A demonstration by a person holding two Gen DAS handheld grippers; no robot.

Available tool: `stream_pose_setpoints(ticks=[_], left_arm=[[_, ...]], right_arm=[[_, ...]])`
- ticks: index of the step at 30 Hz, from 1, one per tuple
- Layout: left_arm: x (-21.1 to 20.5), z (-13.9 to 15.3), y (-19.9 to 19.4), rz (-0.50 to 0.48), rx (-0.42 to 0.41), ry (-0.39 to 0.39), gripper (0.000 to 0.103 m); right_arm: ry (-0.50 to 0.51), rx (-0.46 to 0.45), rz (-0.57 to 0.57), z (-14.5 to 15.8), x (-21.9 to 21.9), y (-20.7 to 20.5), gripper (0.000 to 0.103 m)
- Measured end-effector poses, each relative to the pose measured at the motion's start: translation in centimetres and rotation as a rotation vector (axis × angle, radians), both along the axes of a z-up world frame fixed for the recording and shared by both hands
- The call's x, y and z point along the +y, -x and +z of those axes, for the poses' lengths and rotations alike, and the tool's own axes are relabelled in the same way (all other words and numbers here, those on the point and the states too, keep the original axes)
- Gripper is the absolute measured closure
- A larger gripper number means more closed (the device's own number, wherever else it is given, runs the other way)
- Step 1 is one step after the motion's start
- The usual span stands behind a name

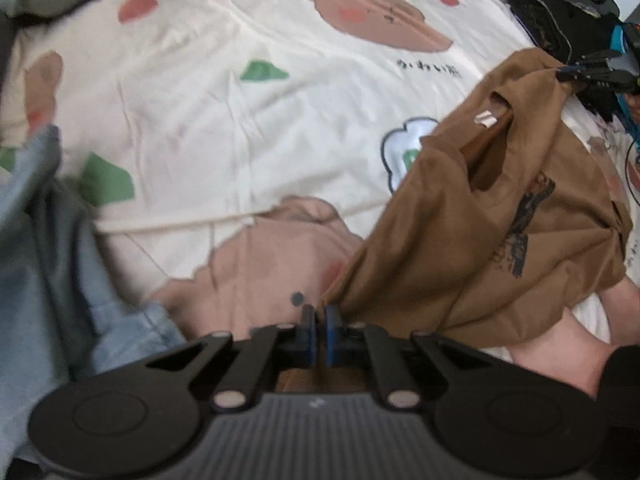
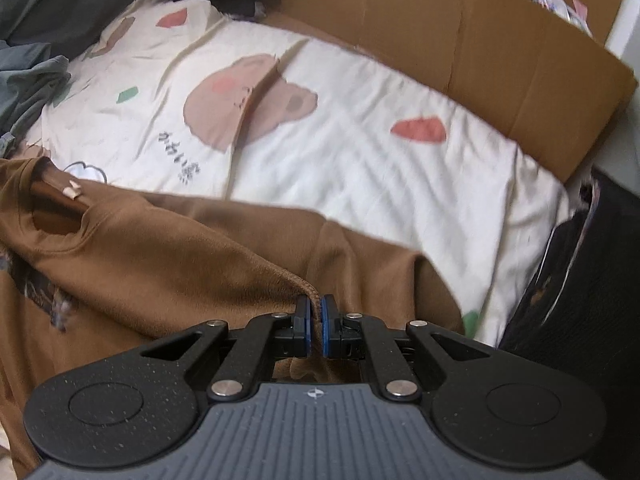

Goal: Fold clothes

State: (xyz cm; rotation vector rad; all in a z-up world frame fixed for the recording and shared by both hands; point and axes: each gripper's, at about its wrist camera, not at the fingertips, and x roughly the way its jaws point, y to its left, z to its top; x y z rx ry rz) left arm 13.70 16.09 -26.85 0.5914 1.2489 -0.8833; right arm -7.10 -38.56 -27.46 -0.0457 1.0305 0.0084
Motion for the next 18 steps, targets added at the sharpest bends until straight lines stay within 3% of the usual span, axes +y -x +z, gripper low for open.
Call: stream_pose_setpoints(ticks=[9,18], left_arm=[[-0.9,0.5,-1.7,0.014,-0.185,0.001,0.099],[-1.7,-0.5,-5.6,0.098,-0.291,-0.054,0.099]], right_arm=[[0.077,-0.038,0.048,2.1,-0.1,-3.5,0.1],[0.166,-0.035,0.094,2.3,-0.1,-8.3,0.101]])
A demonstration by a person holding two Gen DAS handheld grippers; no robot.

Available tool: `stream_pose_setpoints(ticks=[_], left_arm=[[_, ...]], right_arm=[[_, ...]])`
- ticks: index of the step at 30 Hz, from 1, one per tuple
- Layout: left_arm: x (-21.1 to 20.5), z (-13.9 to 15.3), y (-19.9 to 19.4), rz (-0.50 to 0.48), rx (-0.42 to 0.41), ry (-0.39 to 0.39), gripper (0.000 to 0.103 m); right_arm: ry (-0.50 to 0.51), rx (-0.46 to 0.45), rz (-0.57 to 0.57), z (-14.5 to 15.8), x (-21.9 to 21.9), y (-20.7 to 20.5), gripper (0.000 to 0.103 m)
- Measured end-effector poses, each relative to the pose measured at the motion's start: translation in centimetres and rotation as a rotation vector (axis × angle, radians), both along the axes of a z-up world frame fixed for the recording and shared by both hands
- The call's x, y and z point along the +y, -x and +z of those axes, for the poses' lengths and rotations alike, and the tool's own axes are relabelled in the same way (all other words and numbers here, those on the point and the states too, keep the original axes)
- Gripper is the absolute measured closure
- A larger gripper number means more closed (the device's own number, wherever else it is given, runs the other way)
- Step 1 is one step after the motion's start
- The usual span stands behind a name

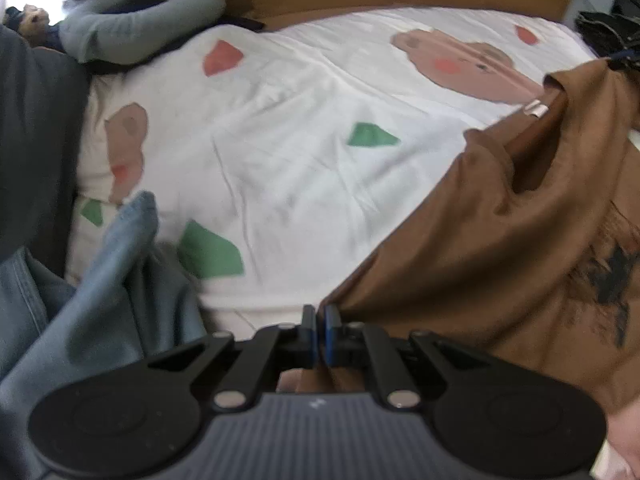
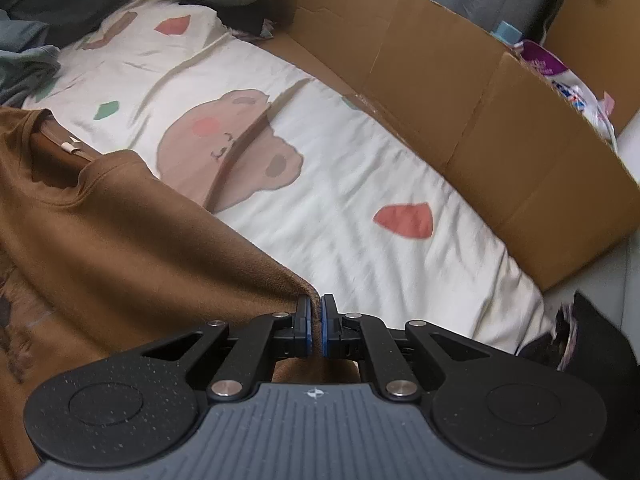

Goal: Fold clothes

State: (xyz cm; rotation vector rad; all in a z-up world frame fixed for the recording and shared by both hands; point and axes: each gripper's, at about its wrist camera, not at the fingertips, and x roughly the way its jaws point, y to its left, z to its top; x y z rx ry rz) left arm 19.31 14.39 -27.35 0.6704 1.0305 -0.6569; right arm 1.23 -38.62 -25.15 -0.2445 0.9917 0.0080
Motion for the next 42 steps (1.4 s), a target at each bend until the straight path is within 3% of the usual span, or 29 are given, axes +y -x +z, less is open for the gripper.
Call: stream_pose_setpoints(ticks=[11,20,42], left_arm=[[-2.1,0.1,-5.3,0.139,-0.191,-0.039,0.099],[-5.4,0.4,-9.8,0.172,-0.345,-0.045,0.099],[-12.1,-1.4,-18.9,0.174,-0.448,-0.078,0.1]], right_arm=[[0.112,-0.072,0.006,1.0,0.2,-6.4,0.101],[0.178,-0.12,-0.054,1.2,-0.8,-11.3,0.101],[0.269,-0.108,-0.134,-1.6,-3.9,-19.2,0.101]])
